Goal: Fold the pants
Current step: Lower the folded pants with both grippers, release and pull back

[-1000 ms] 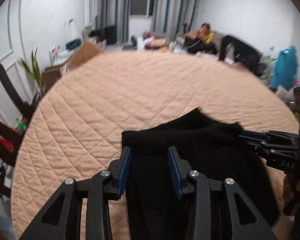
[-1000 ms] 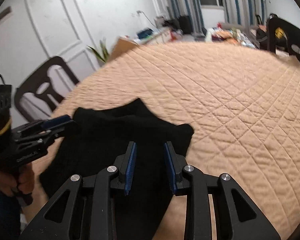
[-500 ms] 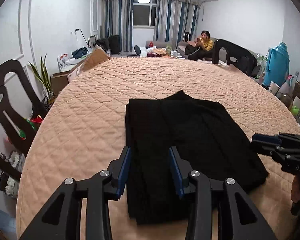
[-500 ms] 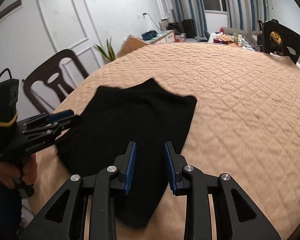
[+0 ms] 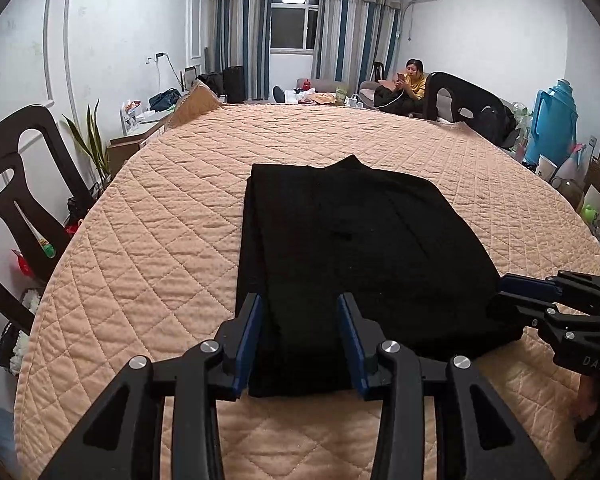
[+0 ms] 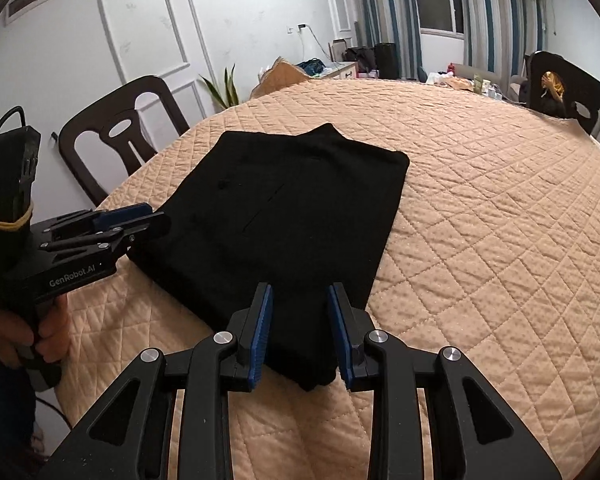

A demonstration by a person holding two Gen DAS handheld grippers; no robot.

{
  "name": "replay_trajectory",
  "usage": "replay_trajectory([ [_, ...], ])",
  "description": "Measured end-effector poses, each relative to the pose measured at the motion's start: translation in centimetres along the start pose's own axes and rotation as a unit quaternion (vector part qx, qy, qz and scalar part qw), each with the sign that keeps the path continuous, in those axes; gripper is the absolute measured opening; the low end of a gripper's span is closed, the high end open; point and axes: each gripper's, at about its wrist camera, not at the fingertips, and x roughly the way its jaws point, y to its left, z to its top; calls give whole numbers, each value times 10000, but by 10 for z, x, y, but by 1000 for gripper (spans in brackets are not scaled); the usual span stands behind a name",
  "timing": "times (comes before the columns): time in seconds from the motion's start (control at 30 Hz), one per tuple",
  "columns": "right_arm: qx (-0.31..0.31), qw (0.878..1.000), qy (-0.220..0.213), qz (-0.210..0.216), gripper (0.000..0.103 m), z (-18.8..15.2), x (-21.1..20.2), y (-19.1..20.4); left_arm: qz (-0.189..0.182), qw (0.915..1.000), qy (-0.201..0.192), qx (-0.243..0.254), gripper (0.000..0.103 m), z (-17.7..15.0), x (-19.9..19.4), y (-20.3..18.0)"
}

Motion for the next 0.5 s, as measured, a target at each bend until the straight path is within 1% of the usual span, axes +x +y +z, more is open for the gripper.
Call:
replay_trajectory([
  [0.1, 88, 9999, -73, 14, 30, -5, -9, 0, -27, 10000, -31, -19, 43, -3, -7, -1],
  [0.17, 122, 9998, -133, 22, 33, -9, -17, 0, -34, 10000, -49, -20, 43, -5, -12, -2],
  [0.23, 127, 9998, -167, 61, 37, -13, -24, 0, -40, 10000, -52, -17, 43, -8, -16, -2],
  [0.43, -46, 9999, -149, -37, 38, -28, -37, 6, 33, 10000, 36, 69, 43, -19, -22, -5],
  [0.5, -62, 9999, -124, -92, 38, -32, -39, 5, 52, 9999, 90, 53, 46, -24, -21, -4],
])
